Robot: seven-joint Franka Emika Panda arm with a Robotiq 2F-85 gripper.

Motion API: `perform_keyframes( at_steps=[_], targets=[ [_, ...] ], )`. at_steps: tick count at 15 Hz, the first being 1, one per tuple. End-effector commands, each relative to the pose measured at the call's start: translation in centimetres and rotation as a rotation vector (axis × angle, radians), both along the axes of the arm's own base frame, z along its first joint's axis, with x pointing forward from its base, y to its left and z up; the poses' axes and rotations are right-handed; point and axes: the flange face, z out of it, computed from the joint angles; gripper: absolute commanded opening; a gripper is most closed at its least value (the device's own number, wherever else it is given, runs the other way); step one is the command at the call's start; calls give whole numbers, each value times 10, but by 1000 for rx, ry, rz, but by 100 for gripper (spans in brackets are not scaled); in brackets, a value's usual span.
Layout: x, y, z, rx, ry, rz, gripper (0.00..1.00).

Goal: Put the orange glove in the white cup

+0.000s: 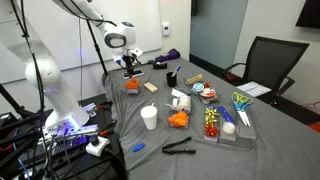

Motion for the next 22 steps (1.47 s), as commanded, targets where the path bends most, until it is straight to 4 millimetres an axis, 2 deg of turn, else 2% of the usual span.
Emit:
perform_keyframes(
  at_steps=[1, 2, 3, 4, 6, 7, 19, 21, 22],
  targets=[
    [8, 7, -17, -32, -17, -19, 64],
    [9, 7, -20, -46, -24, -25, 56],
    [3, 2, -11, -26, -12, -14, 37],
    [3, 3, -14, -30, -9, -16, 56],
    [3, 3, -13, -30, -10, -16, 41],
    [3, 3, -13, -30, -11, -16, 37],
    [3, 3, -13, -30, -11, -16, 37],
    [2, 3, -14, -30, -11, -15, 30],
    [2, 3, -15, -33, -12, -13, 34]
  ],
)
